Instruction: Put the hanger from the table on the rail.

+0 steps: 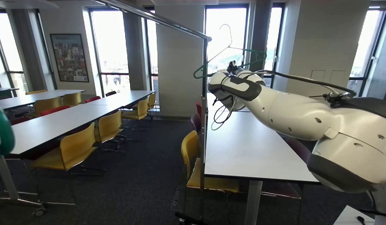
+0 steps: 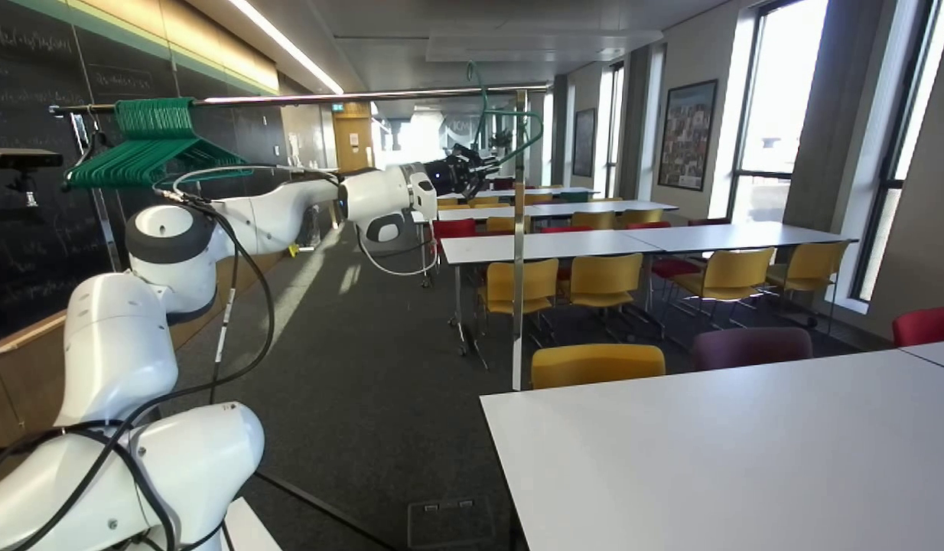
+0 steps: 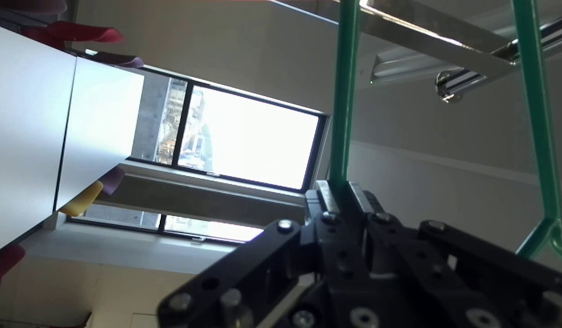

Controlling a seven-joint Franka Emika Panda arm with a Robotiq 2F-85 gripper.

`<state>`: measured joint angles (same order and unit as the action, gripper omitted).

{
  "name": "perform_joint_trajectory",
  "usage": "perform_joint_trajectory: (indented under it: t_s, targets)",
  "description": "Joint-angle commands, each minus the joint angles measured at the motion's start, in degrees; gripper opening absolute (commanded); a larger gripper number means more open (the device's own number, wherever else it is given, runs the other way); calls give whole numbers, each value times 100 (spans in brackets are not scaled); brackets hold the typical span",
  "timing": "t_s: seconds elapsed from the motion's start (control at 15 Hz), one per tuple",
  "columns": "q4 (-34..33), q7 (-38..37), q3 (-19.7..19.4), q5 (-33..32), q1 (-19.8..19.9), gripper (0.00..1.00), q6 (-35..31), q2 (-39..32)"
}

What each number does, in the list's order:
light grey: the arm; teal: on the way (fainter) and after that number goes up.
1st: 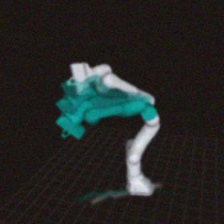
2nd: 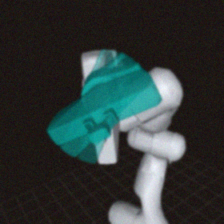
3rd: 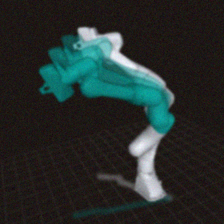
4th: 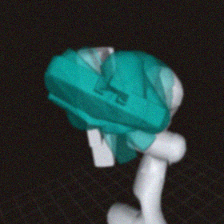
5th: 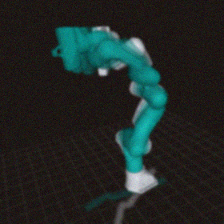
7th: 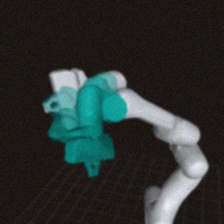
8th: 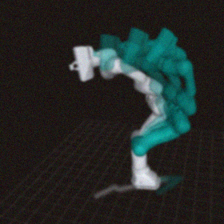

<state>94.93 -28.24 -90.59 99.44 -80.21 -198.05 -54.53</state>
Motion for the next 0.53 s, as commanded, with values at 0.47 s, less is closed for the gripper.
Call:
perform_joint_trajectory:
  t_s: [0.47]
  targets:
    - [-350,776,212,845,-38,2,0,366]
